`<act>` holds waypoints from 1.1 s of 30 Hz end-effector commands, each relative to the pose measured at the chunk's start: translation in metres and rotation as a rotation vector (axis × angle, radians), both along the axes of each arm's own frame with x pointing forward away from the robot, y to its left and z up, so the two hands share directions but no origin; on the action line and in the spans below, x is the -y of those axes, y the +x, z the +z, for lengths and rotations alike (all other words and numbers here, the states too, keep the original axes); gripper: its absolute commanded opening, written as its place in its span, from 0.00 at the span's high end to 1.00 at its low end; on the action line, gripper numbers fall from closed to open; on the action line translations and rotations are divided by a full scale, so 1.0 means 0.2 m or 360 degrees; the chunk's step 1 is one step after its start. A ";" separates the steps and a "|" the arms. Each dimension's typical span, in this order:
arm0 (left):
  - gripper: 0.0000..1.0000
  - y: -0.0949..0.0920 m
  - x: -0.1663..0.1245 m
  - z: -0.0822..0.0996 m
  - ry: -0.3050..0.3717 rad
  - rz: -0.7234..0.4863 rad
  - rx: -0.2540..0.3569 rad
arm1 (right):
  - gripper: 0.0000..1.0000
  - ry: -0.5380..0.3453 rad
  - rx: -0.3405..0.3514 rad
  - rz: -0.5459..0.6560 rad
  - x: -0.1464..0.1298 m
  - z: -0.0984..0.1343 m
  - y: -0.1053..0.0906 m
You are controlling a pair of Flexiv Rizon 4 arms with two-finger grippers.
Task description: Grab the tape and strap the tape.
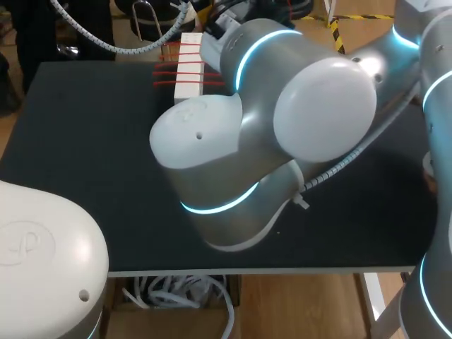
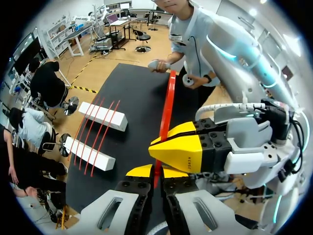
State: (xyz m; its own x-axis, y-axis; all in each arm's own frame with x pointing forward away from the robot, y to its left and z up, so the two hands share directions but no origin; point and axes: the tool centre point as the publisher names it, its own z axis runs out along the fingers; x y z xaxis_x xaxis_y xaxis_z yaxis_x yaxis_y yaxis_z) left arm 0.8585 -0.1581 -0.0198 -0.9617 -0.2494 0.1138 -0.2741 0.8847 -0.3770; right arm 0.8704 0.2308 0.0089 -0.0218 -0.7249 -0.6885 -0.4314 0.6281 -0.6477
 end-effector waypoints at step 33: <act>1.00 0.00 0.00 0.00 0.0001 0.0000 0.0000 | 0.59 0.0036 -0.0070 0.0053 0.14 0.10 0.03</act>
